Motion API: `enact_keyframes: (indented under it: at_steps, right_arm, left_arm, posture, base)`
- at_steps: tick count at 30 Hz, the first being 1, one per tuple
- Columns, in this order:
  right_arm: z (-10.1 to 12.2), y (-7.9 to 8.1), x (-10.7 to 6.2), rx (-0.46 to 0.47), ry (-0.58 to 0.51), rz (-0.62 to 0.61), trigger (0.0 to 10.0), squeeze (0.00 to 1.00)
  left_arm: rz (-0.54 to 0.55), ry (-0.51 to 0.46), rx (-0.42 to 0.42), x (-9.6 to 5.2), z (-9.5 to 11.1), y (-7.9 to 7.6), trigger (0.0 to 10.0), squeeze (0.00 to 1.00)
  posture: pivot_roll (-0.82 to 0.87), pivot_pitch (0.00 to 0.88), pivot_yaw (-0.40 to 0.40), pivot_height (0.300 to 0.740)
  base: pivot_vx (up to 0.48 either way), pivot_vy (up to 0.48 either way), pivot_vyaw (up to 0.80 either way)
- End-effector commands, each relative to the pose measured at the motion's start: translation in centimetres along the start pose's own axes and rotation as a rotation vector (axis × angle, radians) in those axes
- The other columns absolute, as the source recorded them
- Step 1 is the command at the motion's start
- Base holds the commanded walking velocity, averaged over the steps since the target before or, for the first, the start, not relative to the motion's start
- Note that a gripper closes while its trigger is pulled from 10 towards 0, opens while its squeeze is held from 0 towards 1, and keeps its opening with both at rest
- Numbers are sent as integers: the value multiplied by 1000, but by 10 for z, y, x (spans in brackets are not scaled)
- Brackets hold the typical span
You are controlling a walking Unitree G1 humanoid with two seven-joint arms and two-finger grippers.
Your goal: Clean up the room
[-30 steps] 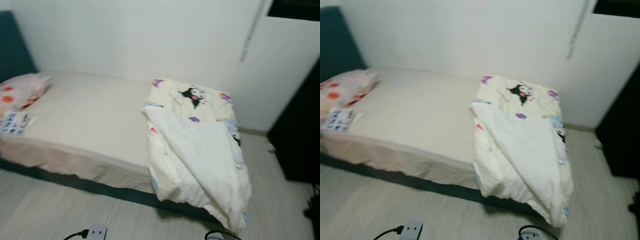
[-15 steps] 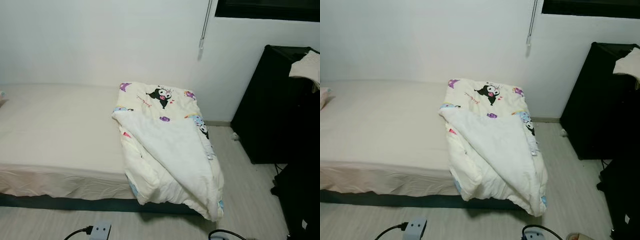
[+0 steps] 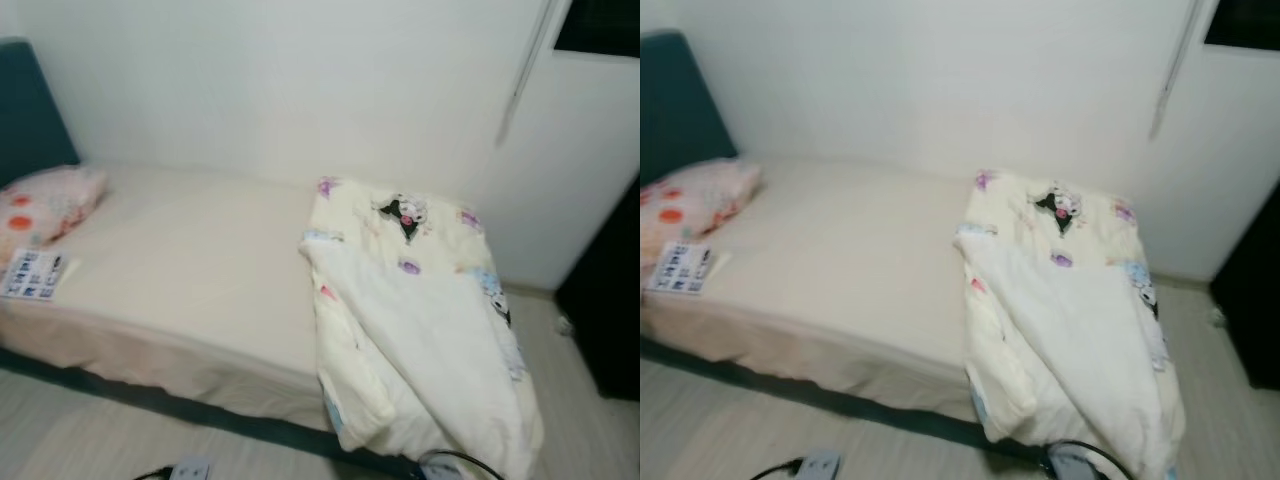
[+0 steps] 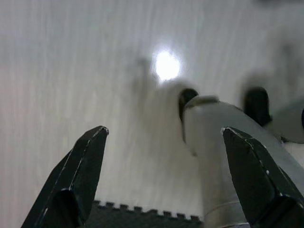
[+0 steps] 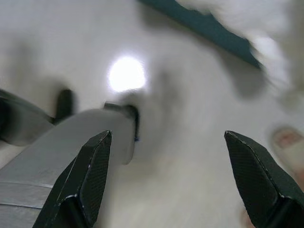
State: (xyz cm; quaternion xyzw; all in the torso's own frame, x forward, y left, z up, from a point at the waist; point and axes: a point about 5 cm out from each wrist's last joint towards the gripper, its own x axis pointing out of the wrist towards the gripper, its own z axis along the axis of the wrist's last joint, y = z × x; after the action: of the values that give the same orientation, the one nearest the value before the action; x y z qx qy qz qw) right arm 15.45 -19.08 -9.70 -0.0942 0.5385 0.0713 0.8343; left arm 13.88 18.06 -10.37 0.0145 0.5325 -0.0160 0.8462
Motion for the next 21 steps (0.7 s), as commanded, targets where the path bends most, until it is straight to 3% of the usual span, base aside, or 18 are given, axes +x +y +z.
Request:
enact_keyframes:
  at_steps: [1,13,14,15,21]
  right_arm:
    - [-14,-12,-3,22,41,-29,10000,0]
    - [-3,-17,-3,84,-18,-53,10000,0]
    - [2,-22,-3,95,-35,-85,10000,0]
    - [19,-38,-5,185,-103,-146,10000,0]
    - [31,-52,-8,280,-162,-178,10000,0]
  left_arm:
    - [-31,-38,15,2,13,-11,10000,0]
    - [-37,-33,19,2,11,-11,10000,0]
    - [-38,-31,23,2,10,-10,10000,0]
    - [-46,-24,43,1,8,-9,10000,0]
    - [-51,-13,60,1,3,-7,10000,0]
  posture:
    - [-125,0,0,735]
    - [-117,0,6,735]
    - [-115,0,11,735]
    - [-109,0,24,735]
    - [-103,0,35,735]
  base:
    - [420,0,0]
    - [412,0,0]
    - [259,0,0]
    - [0,0,0]
    - [0,0,0]
